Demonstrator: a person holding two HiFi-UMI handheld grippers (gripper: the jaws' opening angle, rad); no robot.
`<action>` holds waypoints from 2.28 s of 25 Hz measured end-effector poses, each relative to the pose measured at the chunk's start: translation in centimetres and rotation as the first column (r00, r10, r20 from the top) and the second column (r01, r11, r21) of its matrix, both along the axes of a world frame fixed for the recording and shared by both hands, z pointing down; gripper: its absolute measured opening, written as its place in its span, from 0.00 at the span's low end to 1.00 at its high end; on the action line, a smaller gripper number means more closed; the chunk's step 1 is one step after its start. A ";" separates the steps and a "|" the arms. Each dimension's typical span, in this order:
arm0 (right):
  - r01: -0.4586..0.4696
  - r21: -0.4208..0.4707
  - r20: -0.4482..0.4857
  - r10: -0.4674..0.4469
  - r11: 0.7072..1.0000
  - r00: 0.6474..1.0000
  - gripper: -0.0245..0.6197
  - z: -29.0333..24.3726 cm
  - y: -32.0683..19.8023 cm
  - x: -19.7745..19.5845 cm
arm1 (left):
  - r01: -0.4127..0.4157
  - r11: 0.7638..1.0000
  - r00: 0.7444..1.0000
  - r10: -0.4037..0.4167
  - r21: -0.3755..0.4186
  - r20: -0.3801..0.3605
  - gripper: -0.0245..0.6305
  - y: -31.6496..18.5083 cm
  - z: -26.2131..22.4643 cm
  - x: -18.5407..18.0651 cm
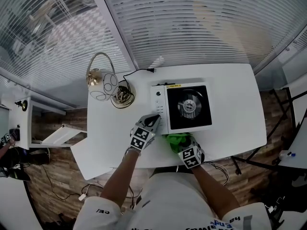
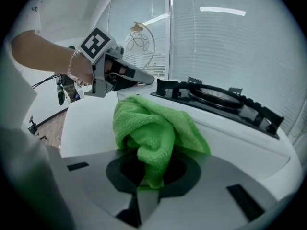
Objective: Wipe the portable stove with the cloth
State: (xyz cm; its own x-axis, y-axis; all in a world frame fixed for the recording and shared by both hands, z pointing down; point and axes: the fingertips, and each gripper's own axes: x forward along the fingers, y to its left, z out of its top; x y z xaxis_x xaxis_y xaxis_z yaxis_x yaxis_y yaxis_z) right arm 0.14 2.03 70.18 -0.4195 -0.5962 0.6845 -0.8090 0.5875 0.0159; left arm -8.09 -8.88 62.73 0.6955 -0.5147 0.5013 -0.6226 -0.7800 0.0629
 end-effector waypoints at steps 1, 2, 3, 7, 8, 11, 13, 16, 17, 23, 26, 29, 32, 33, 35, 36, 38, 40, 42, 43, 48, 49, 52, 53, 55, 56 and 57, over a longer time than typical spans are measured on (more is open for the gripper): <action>-0.008 -0.001 -0.001 0.008 1.000 1.000 0.11 0.0 0.0 0.4 | -0.001 1.000 1.000 0.001 0.000 0.000 0.05 0.0 0.0 0.0; -0.016 -0.002 -0.001 0.016 1.000 1.000 0.11 -0.1 0.0 0.9 | -0.001 1.000 1.000 0.001 0.000 -0.001 0.05 0.0 -0.1 0.0; -0.026 -0.002 -0.001 0.026 1.000 1.000 0.11 -0.1 0.0 1.3 | 0.000 1.000 1.000 0.000 0.000 -0.002 0.05 0.0 -0.1 0.0; -0.054 0.001 -0.005 0.054 0.999 0.999 0.11 0.1 -0.1 3.1 | -0.006 1.000 1.000 0.006 0.002 0.000 0.05 -0.1 -0.1 -0.1; -0.063 0.000 -0.003 0.063 0.998 0.998 0.11 0.2 0.0 3.7 | -0.008 1.000 1.000 0.008 0.002 0.000 0.05 -0.1 -0.1 -0.1; -0.118 -0.030 0.013 0.118 0.993 0.993 0.11 0.1 0.2 5.5 | -0.012 1.000 1.000 0.012 -0.002 0.001 0.05 0.0 -0.1 0.0; -0.143 -0.038 0.013 0.144 0.989 0.989 0.11 0.1 0.3 6.9 | -0.013 1.000 1.000 0.013 0.000 0.003 0.05 0.0 -0.1 0.0; -0.169 -0.035 -0.001 0.169 0.985 0.986 0.11 0.2 0.2 9.0 | -0.015 1.000 1.000 0.015 0.001 0.010 0.05 0.0 -0.1 0.0; -0.176 -0.032 -0.011 0.176 0.984 0.984 0.11 0.3 0.2 9.8 | -0.016 1.000 1.000 0.016 0.000 0.011 0.05 0.0 -0.1 0.0; -0.218 -0.018 -0.040 0.217 0.976 0.975 0.11 0.7 0.2 14.0 | -0.024 1.000 0.999 0.023 0.010 0.030 0.05 -0.1 0.0 0.0; -0.228 -0.028 -0.042 0.226 0.973 0.973 0.11 0.3 0.3 15.2 | -0.034 0.999 0.998 0.034 0.001 0.047 0.05 0.0 0.0 -0.1; -0.236 -0.033 -0.046 0.235 0.971 0.971 0.11 0.3 0.3 16.7 | -0.031 0.999 0.998 0.032 -0.003 0.055 0.05 0.0 0.1 -0.1; -0.234 -0.039 -0.053 0.232 0.971 0.971 0.11 0.4 0.4 18.0 | -0.022 1.000 0.998 0.022 -0.013 0.059 0.05 0.0 0.2 -0.1; -0.232 -0.047 -0.059 0.229 0.972 0.972 0.11 0.3 0.5 18.4 | -0.019 1.000 0.998 0.020 -0.012 0.058 0.06 0.0 0.1 0.0; -0.231 -0.059 -0.066 0.227 0.971 0.972 0.11 0.4 0.7 19.3 | -0.016 1.000 0.998 0.017 -0.010 0.055 0.05 -0.1 0.2 0.0; -0.232 -0.060 -0.064 0.228 0.971 0.971 0.11 0.5 0.7 19.7 | -0.015 1.000 0.998 0.016 -0.010 0.055 0.05 -0.1 0.2 0.0; -0.239 -0.072 -0.053 0.236 0.968 0.970 0.11 0.5 0.7 20.4 | -0.014 1.000 0.998 0.014 -0.007 0.058 0.05 -0.1 0.2 0.1; -0.257 -0.087 -0.045 0.253 0.963 0.966 0.11 0.5 0.8 21.0 | -0.018 1.000 0.998 0.019 -0.010 0.067 0.05 -0.1 0.2 0.1; -0.283 -0.092 -0.049 0.280 0.955 0.959 0.11 0.5 0.7 22.1 | -0.022 1.000 0.997 0.024 -0.016 0.073 0.05 -0.1 0.3 0.2; -0.297 -0.092 -0.052 0.293 0.951 0.955 0.11 0.5 0.6 22.7 | -0.022 1.000 0.997 0.023 -0.018 0.073 0.05 -0.1 0.2 0.2; -0.303 -0.073 -0.064 0.299 0.950 0.952 0.11 0.2 -0.4 25.1 | 0.002 1.000 0.998 -0.001 -0.022 0.059 0.05 -0.1 0.2 0.0; -0.302 -0.072 -0.067 0.297 0.951 0.952 0.11 0.2 -0.7 25.5 | 0.006 1.000 0.998 -0.005 -0.022 0.058 0.05 -0.1 0.2 0.0; -0.281 -0.060 -0.072 0.277 0.958 0.958 0.11 0.1 -1.7 26.1 | 0.011 1.000 0.998 -0.010 -0.028 0.058 0.05 -0.2 0.2 0.1; -0.271 -0.055 -0.074 0.266 0.961 0.961 0.11 0.1 -2.1 26.2 | 0.013 0.999 0.998 -0.011 -0.031 0.058 0.05 -0.1 0.2 0.1; -0.249 -0.048 -0.077 0.245 0.967 0.967 0.11 0.0 -2.7 26.3 | 0.019 0.999 0.998 -0.017 -0.035 0.058 0.05 -0.1 0.1 0.1; -0.238 -0.047 -0.078 0.234 0.970 0.969 0.11 0.0 -3.0 26.4 | 0.022 0.999 0.998 -0.020 -0.037 0.060 0.05 0.0 0.1 0.2; -0.227 -0.046 -0.079 0.223 0.973 0.972 0.11 0.0 -3.3 26.5 | 0.026 0.999 0.998 -0.023 -0.036 0.062 0.05 0.0 0.1 0.2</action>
State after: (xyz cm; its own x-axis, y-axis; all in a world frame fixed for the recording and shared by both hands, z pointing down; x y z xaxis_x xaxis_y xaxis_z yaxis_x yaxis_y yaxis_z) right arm 26.63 -1.24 70.19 -0.2264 -0.6307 0.7422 -0.9185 0.3918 0.0527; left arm -7.86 -8.88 62.83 0.6500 -0.5115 0.5620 -0.6451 -0.7623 0.0524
